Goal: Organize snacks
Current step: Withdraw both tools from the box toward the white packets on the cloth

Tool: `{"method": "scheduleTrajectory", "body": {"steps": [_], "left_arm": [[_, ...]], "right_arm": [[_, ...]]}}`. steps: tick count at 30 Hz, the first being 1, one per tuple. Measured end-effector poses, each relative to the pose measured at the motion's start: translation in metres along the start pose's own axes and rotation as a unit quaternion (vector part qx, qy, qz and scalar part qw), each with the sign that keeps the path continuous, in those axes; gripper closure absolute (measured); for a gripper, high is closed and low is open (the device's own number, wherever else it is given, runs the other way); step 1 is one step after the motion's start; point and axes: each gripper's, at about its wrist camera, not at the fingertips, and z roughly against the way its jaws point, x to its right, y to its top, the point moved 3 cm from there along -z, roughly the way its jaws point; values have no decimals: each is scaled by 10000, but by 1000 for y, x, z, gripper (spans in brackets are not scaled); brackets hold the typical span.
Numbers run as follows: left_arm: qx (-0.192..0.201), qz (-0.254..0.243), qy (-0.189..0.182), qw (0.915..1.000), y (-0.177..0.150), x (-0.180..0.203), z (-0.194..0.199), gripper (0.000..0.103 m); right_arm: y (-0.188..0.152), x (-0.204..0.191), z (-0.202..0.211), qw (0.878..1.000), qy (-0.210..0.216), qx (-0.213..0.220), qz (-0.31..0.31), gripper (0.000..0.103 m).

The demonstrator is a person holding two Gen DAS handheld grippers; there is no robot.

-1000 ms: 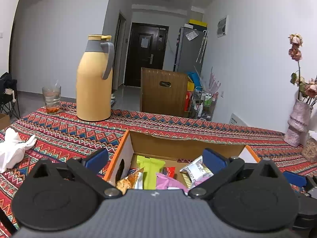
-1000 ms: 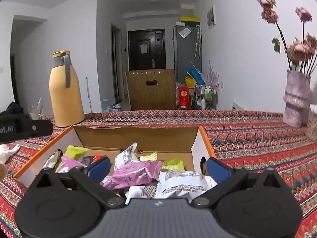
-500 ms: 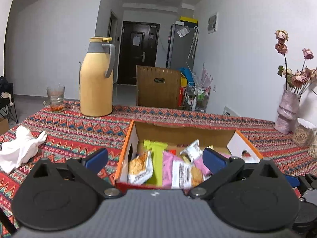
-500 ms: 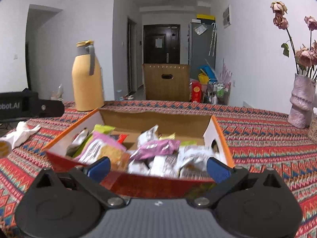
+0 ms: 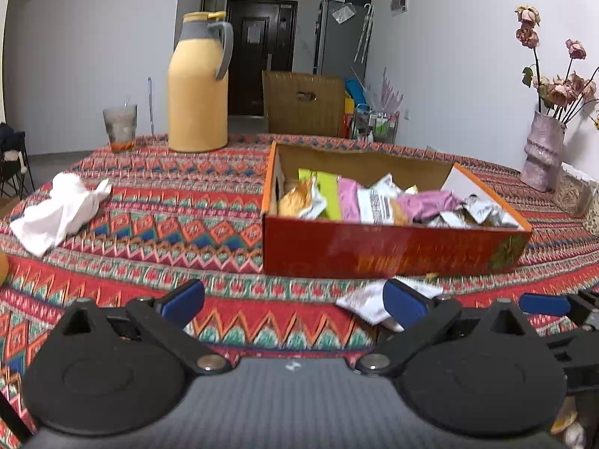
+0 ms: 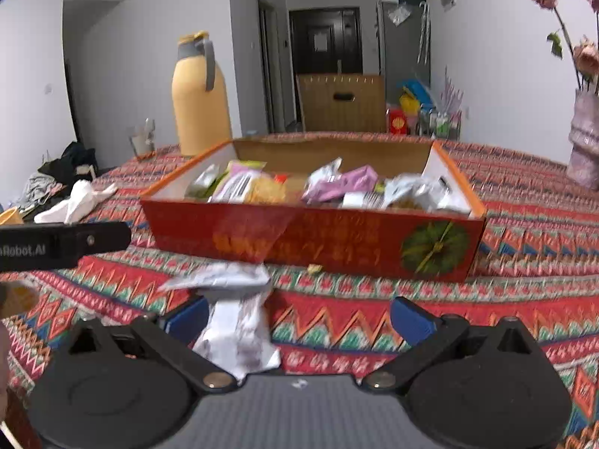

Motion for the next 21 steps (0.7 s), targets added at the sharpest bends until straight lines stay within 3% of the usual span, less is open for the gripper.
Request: {"method": "scheduleTrajectory", "body": {"steps": [16, 19, 21], "left_arm": [[-79, 238, -43, 9997, -18, -21, 10, 0], [-104, 248, -42, 9996, -20, -22, 10, 0], [-113, 251, -53, 9996, -21, -22, 10, 0]], "right_arm": [[6, -29, -37, 9974, -237, -648, 225, 0], [6, -34, -42, 9967, -290, -693, 297, 8], [6, -37, -43, 9965, -281, -707, 355, 24]]}}
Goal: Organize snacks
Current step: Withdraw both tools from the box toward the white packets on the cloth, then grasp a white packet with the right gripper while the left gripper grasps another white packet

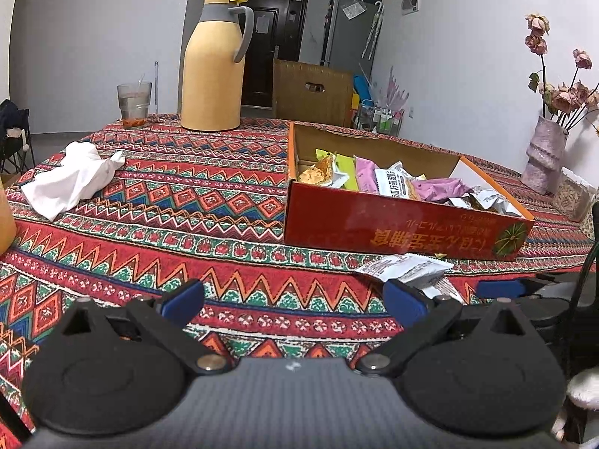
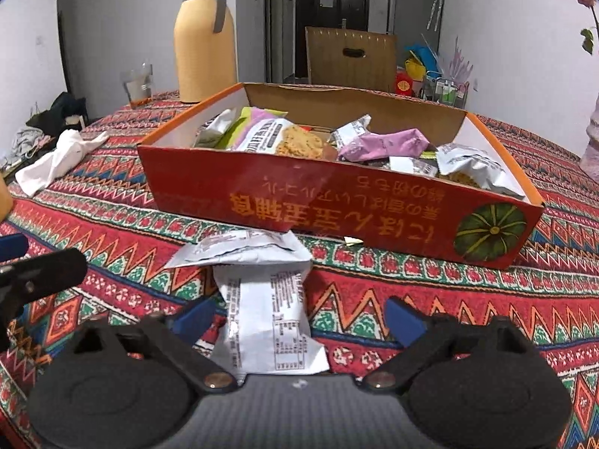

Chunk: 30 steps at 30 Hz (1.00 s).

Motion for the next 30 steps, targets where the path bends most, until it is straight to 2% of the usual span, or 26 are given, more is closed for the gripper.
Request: {"method": "scheduleTrajectory", "body": {"steps": [1, 3, 6, 12, 19, 24, 30], "left_arm": [[-5, -1, -3, 10000, 0, 0, 0, 0], [-19, -5, -9, 10000, -1, 1, -1, 0], [-41, -20, -16, 10000, -2, 3, -1, 0], [-55, -59, -36, 10000, -2, 8, 0, 0], [-66, -135, -55, 9999, 0, 17, -1, 0], [-94, -227, -69, 9997, 4, 29, -5, 0], [-145, -324, -74, 9993, 13, 48, -15, 0]], "right_arm": [[-1, -2, 0, 10000, 7, -7, 41, 27], [-2, -4, 0, 9999, 56, -28, 96, 42], [-4, -8, 3, 9997, 177, 19, 162, 56], [-7, -7, 10, 9993, 285, 150, 206, 63], [-10, 6, 30, 9984, 312, 465, 125, 64], [-13, 28, 45, 9974, 140, 708, -24, 64], [-17, 70, 49, 9955, -285, 807, -409, 64]]}}
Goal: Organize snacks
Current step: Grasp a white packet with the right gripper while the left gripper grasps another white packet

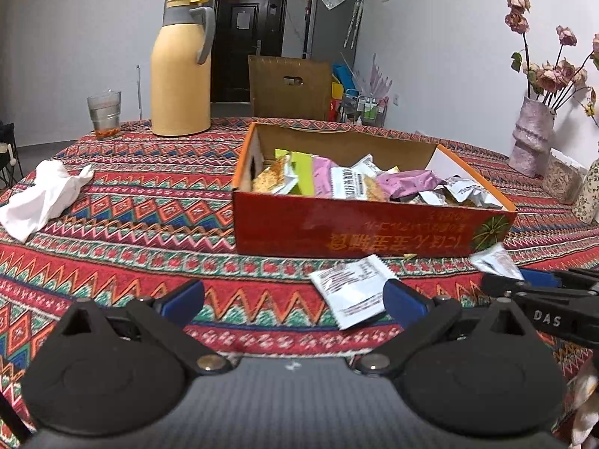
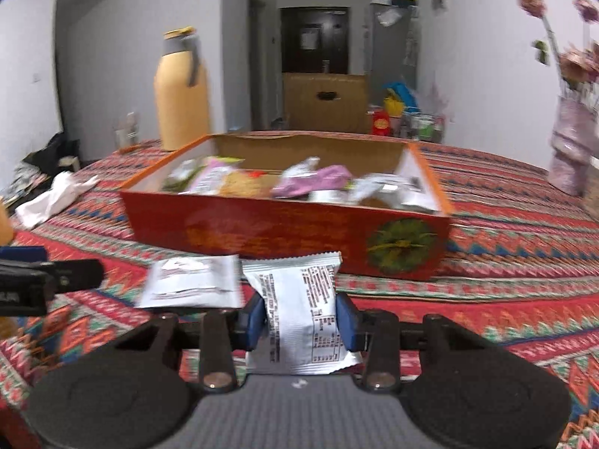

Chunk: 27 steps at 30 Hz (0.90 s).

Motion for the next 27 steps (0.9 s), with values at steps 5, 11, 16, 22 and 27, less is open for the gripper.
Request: {"method": "scheduleTrajectory", "body": {"steps": [5, 11, 16, 22, 27], "left_arm": [[-121, -55, 54, 9999, 10, 20, -14, 0], [-399, -58, 171, 9990, 19, 43, -38, 0], [-701, -4, 326, 9970, 22, 57, -60, 0], [-1206, 235, 770, 9894, 22, 63, -88, 0], [-1459, 515, 853, 9843, 20, 63, -104, 0]], "right_arm": [[-2, 42, -1, 9985, -447, 47, -310, 64], [-6, 84, -10, 9945, -880, 9, -567, 64], [-13, 96, -22, 9939, -844, -89, -702, 64], [-17, 99, -28, 9948, -638, -105, -787, 63], [-17, 97, -26, 9952, -515, -84, -823, 63]]}}
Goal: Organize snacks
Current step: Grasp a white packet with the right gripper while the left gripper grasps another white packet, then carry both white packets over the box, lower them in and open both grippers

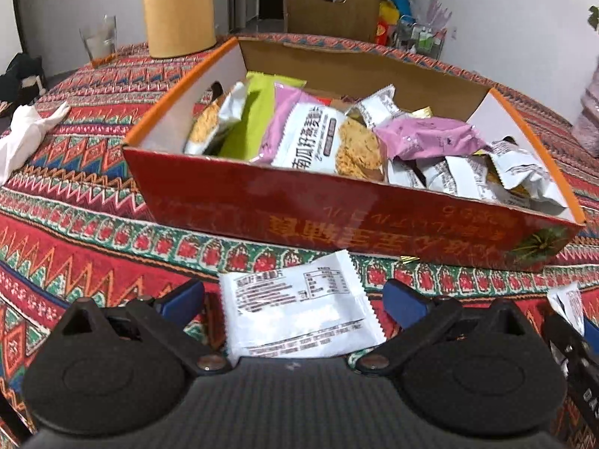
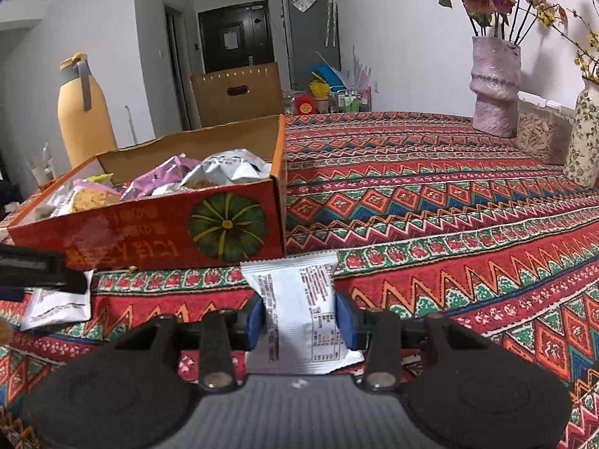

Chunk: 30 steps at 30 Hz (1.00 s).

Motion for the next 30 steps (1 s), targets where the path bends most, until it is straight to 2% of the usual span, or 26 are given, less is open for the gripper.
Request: {"method": "scheduleTrajectory", "body": {"steps": [6, 9, 13, 16, 22, 30], "left_arm": [[-23, -109, 214, 9997, -5, 7, -6, 1], [54, -152, 197, 9997, -8, 7, -2, 8], [191, -263, 68, 9994, -11, 7, 6, 26], [302, -310, -65, 9990, -15, 4, 10, 32], [424, -401, -280, 9979, -21, -2, 18, 42], [577, -613, -458, 9954, -30, -8, 28, 47]], "right_arm": [[0, 1, 2, 9999, 112, 10, -63, 63], [0, 1, 2, 9999, 137, 11, -80, 63], [0, 1, 2, 9999, 141, 15, -78, 63], [0, 1, 2, 9999, 136, 17, -75, 63], [0, -1, 3, 9999, 110, 31, -19, 63], [-1, -6, 8, 9998, 66, 153, 116, 63]]}}
